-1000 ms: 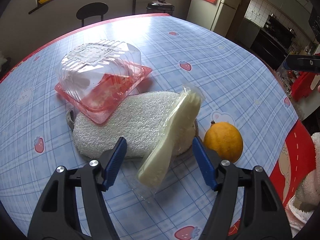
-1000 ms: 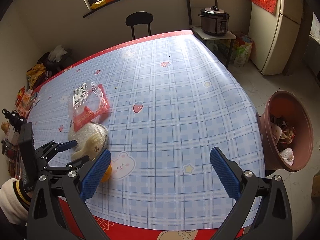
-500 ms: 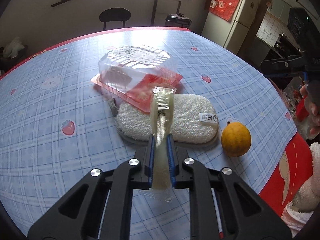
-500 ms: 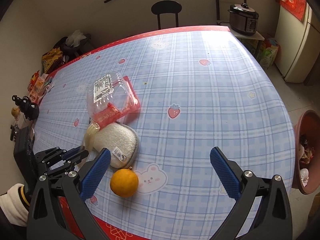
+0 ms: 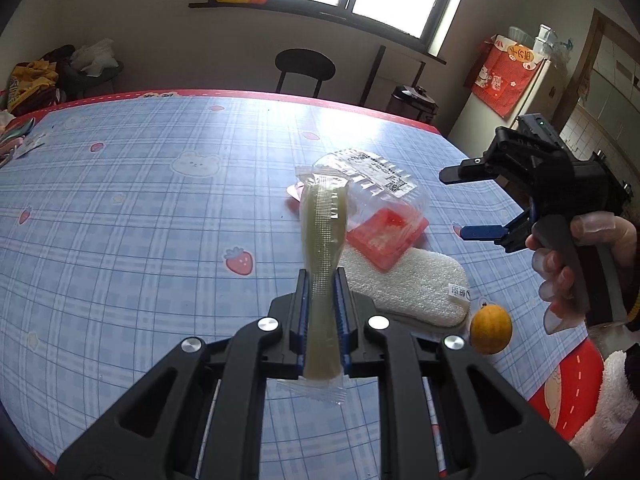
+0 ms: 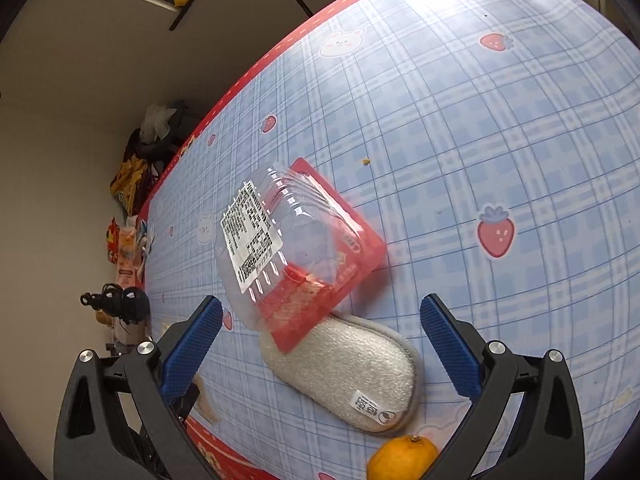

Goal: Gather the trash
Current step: 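Grasp the clear clamshell container with the right tool while the left tool holds the strip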

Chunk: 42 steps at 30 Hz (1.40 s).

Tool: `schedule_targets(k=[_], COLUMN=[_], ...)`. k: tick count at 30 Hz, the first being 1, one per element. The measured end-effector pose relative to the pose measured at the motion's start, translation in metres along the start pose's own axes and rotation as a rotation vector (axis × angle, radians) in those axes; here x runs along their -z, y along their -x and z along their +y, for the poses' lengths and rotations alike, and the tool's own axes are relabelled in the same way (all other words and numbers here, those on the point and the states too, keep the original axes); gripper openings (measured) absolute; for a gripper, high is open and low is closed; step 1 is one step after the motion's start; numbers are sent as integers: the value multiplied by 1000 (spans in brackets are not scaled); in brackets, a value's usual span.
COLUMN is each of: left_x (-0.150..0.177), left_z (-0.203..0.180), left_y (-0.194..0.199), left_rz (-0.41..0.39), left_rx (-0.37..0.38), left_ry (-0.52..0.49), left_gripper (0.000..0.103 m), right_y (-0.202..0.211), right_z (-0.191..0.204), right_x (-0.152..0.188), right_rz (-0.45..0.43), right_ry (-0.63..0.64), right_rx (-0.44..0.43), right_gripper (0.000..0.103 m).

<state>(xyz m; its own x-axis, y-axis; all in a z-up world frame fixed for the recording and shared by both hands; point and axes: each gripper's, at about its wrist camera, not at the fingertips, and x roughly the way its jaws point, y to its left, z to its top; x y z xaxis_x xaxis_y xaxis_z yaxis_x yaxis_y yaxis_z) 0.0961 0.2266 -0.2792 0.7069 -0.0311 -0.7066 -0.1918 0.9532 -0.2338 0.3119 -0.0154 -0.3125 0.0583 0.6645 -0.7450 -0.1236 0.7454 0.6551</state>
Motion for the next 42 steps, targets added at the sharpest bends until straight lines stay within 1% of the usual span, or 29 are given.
schedule_targets(k=[2,4,9,17,25,26,27,29,30,32,35,38,42], left_x=[1,2,2,6,12,13,13,15,14,15,15,15,13], left_z=[5,13,26,28,35,35,35,36,36,38,42,41,39], left_y=[4,9,16,22,29,30,30,32,33,36,41,47,54], left_rz=[-7,-15,-22,-24,-19,-18,-18,-18,-19,-25,-37,-52,-67], left_rx=[-8,-13,-19,-19,-31,-34,-36,-40,-43,-49,-56,-61,-64], left_ry=[13,27,42,47,60,62,63,69,71,78,95,114,119], left_gripper=[16,16,16,16,16,16,16,16,16,16,16,16,16], right_y=[-7,-14,-28,-41,-51,-54,-56,-55,-53,-49,-38,-23,-2], right_z=[-2,-4,-7,-4,4,8,9,10,12,13,19,31,50], right_x=[-1,0,3,5,1,1,0,2,3,2,1,-2,-2], right_rz=[-3,-3,-16,-50,-96,-100,-97,-111,-123,-135,-165,-196,-249], right_ry=[-45,-82,-143,-175,-174,-174,-174,-177,-173,-164,-130,-49,90], right_rx=[-24,-27,-37,-46,-52,-47,-51,-60,-63,-73,-79,-72,-12], right_gripper=[96,91,86,86,85,83,71,68,65,61,58,56,55])
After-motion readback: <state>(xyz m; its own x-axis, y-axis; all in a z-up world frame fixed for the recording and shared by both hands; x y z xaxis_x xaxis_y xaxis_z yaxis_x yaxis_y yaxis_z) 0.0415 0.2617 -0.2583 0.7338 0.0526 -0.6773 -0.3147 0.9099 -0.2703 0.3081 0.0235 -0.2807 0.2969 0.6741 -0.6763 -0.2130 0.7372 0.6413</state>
